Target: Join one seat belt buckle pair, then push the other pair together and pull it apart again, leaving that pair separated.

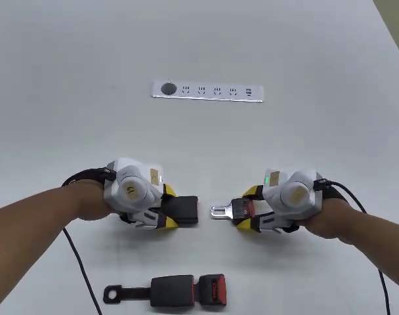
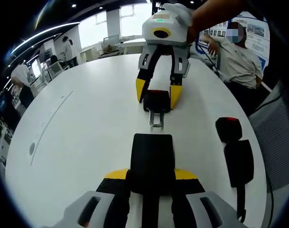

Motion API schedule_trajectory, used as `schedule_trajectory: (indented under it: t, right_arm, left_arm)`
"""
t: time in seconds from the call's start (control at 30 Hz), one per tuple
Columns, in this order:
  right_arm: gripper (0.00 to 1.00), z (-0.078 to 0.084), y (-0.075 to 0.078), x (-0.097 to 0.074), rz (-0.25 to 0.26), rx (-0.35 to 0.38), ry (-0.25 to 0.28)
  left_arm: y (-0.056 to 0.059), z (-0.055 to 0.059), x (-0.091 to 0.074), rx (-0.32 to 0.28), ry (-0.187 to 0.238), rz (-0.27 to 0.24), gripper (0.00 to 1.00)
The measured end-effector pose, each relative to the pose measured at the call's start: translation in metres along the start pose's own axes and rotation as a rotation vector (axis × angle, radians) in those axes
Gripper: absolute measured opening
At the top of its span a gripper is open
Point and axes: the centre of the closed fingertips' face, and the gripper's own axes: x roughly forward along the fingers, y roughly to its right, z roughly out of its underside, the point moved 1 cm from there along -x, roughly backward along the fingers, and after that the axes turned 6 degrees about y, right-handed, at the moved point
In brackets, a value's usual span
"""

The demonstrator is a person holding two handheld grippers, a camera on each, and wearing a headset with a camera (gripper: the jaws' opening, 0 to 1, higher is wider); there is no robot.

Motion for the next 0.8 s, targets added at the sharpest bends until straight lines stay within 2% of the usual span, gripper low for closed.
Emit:
schedule_trajectory:
  t: [0.33, 0.43, 0.47, 0.73, 0.8]
  right_arm:
    - [0.35, -0.016, -0.005, 0.019, 0.009, 0.003, 0.036]
    - [0.35, -0.022, -0.006, 0.021, 0.018, 0.025, 0.050]
    - [0.35, -0.024, -0.008, 0.023, 0.011, 0.055, 0.066]
    - [0.35, -0.029, -0.011, 0.026, -0.007, 0.001, 0.060]
    - [0.35, -0.028, -0.012, 0.024, -0.008, 0.012, 0.065]
  left_arm:
    - [0.000, 0.000, 0.000, 0.001, -0.004, 0.000, 0.34]
    - [0.001, 0.000, 0.000, 0.001, -0.005, -0.001, 0.34]
    - [0.001, 0.000, 0.000, 0.001, -0.005, -0.001, 0.34]
    - [0.001, 0.001, 0.000, 0.009, -0.006, 0.003, 0.34]
    - [0.001, 0.001, 0.001, 0.008, -0.004, 0.003, 0.34]
